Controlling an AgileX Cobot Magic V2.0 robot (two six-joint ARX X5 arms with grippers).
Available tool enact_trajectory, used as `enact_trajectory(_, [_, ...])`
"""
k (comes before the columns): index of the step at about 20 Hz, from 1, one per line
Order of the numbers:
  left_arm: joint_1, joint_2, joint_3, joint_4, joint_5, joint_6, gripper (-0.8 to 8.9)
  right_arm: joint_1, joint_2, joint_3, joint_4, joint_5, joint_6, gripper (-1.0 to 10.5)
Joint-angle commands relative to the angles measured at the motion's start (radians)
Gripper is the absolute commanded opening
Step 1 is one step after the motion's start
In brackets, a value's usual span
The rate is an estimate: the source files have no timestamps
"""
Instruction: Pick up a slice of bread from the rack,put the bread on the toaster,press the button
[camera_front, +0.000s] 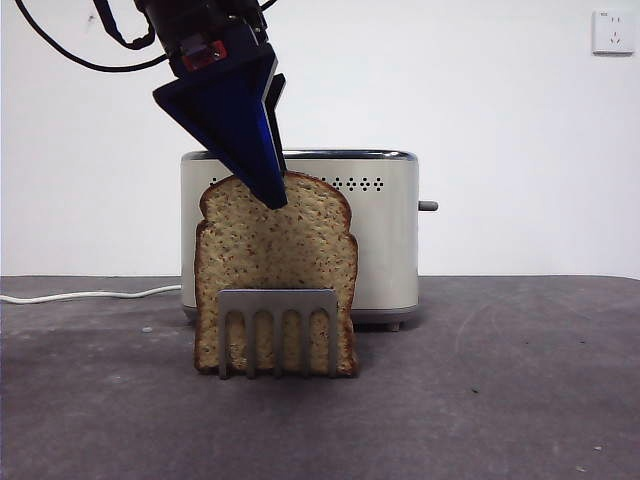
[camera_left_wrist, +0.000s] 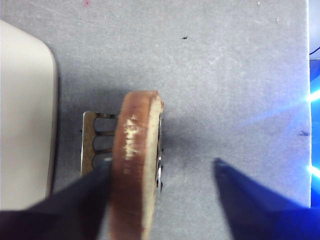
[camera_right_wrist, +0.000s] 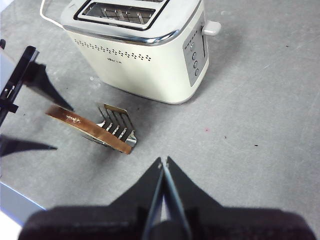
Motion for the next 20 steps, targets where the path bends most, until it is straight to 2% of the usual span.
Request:
enact_trajectory(1, [-0.002,0.007,-0.001,0.005,0.002,0.005,-0.09,0.002,0.000,0.002,-0.001,-0.002,-0.008,-0.1])
enact_trajectory(11, [-0.002,0.006,0.000,0.039,0.000,0.005,-0.09,0.002,0.000,0.002,-0.002,-0.002,-0.008,-0.1])
enact_trajectory(15, [-0.002,0.006,0.027,0.042,-0.051,0.005,-0.09,0.002,0.000,0.002,-0.003,-0.002,-0.008,-0.1])
enact_trajectory(20, [-0.002,-0.006,0.159,-0.097,-0.052,0.005,-0.08,0.002,0.000,0.002,-0.003,-0.002,-0.008,-0.1])
